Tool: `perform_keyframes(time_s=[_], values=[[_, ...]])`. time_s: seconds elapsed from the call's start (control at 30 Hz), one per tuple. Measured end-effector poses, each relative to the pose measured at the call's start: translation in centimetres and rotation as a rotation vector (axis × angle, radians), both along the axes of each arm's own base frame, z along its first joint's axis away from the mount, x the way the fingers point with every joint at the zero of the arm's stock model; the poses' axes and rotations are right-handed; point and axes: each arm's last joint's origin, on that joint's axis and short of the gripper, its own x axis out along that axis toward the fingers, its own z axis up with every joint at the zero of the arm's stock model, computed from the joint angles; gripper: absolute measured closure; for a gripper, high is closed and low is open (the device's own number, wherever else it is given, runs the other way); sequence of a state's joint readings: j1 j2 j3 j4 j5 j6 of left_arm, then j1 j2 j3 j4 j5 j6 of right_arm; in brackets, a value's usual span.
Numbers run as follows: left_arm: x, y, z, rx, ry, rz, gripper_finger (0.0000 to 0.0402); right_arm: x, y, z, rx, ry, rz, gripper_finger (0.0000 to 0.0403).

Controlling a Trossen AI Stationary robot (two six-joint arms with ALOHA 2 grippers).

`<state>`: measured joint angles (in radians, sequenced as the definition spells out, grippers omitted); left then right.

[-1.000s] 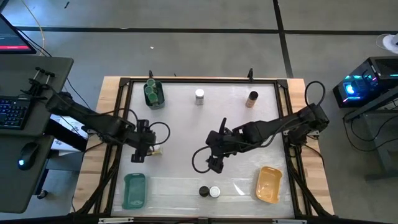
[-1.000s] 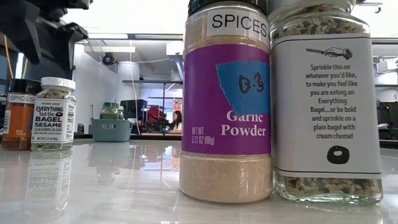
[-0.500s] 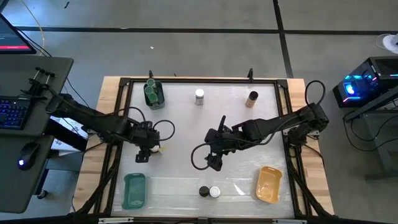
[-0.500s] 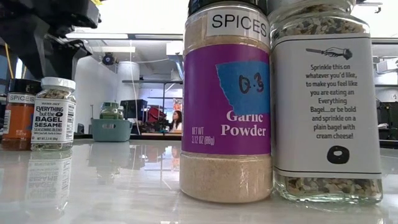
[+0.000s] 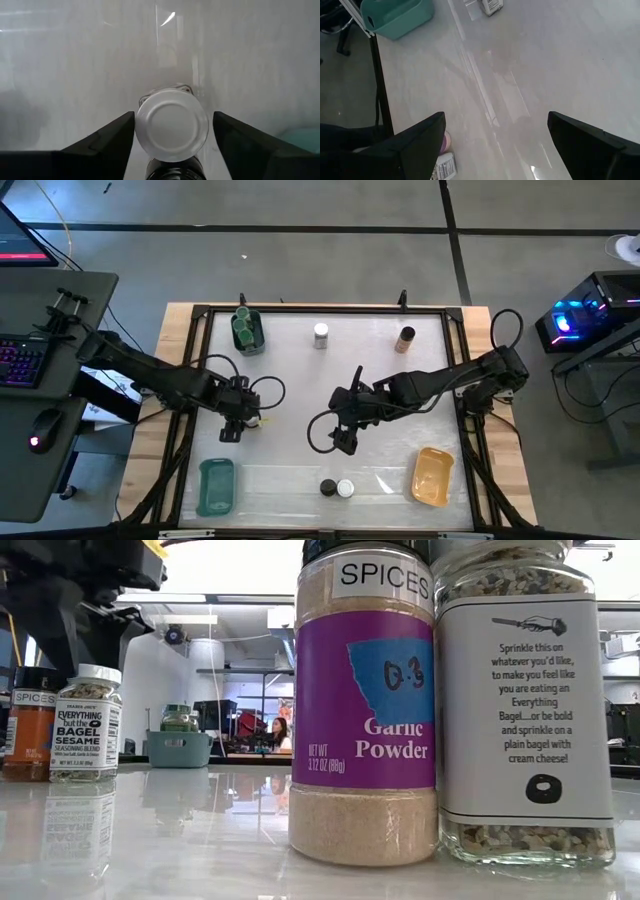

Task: Sort spices by type
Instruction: Put the middle left white seasoning bottle into the yellow bin

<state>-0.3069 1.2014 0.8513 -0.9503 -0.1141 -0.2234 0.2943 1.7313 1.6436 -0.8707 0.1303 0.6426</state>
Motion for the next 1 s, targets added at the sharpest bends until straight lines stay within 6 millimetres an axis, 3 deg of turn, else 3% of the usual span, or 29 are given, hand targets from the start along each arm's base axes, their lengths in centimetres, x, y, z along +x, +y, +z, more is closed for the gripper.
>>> perform_keyframes(time_s=[0.27,0.57,0.83,1.0], values=[[1.0,-0.3,-0.7,0.005,0.003,0.001,0.0235,0.0,0.0,0.0,-0.011,-0.001,0.02,0.0054],[3.7,0.1,0.4,0.006,-0.232,0.002,0.0235,-0.3,0.2,1.3,-0.021,-0.014,0.04,0.0054],[7.4,1.0,-1.3,0.014,-0.266,-0.01,0.0235,-1.0,0.1,2.6,-0.042,0.006,0.033,0.0054],[10.6,0.6,-0.7,0.03,-0.268,-0.073,0.0234,-2.4,-0.2,3.9,-0.06,-0.017,-0.008,0.0054]])
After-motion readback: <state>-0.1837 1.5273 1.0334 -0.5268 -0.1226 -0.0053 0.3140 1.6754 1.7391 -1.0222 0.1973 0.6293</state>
